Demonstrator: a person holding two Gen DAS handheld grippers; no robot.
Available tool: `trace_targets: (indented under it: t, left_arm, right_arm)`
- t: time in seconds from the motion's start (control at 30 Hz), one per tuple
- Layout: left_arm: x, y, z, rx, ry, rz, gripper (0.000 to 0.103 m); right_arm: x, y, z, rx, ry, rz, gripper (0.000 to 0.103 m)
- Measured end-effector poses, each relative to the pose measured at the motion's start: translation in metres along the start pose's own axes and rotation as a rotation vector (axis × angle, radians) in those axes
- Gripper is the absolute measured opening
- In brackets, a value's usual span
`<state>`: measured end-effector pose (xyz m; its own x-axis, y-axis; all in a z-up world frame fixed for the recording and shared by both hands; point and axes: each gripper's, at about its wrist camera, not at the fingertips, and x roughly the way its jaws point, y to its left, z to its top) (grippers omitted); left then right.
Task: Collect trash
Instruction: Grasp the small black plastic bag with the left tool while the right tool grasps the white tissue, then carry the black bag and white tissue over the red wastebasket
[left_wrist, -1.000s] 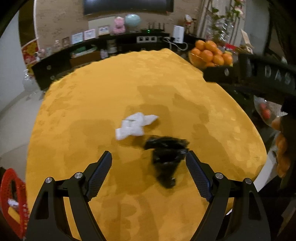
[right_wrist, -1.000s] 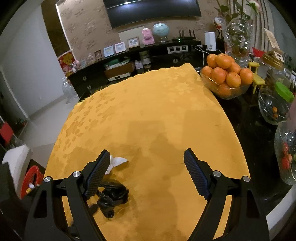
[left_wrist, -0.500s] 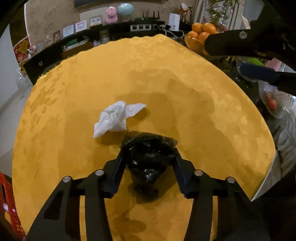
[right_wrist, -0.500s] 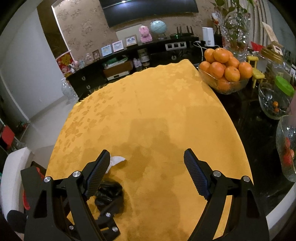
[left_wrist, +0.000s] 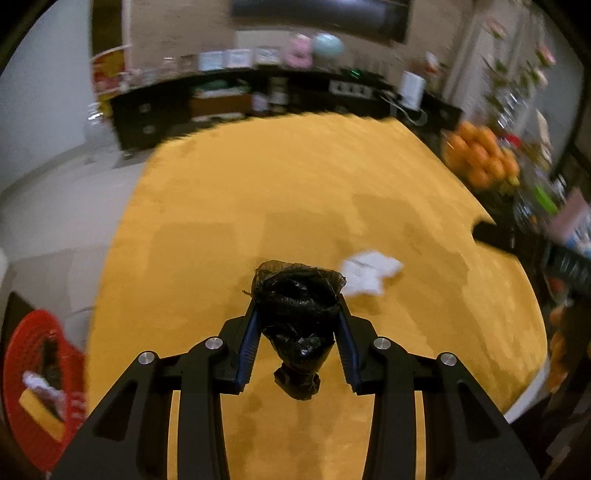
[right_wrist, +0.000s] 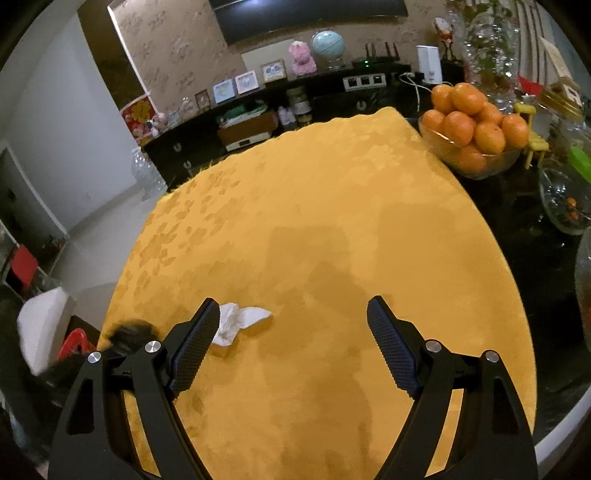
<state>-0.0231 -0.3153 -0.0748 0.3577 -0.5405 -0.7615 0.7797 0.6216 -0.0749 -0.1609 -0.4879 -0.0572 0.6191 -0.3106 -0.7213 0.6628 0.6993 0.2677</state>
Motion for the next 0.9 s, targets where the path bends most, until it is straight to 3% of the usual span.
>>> trace_targets:
  t: [0.2, 0.6, 0.77, 0.9]
  left_arm:
    - [-0.028, 0.042, 0.006, -0.091, -0.052, 0.072, 0.036]
    - [-0.045, 0.078, 0.001, -0.124, -0.065, 0.114, 0.036]
    - [-0.048, 0.085, 0.0, -0.135, -0.068, 0.125, 0.036]
    - [-0.049, 0.088, 0.0, -0.139, -0.071, 0.135, 0.036]
  right_arm:
    - [0.025, 0.032, -0.004, -0.09, 0.006, 0.02, 0.079]
    - [0.081, 0.078, -0.028, -0.243, 0.078, 0.0, 0.079]
    - [0.095, 0.082, -0.034, -0.262, 0.123, -0.023, 0.054]
    - [0.095, 0.084, -0.034, -0.271, 0.123, -0.02, 0.041]
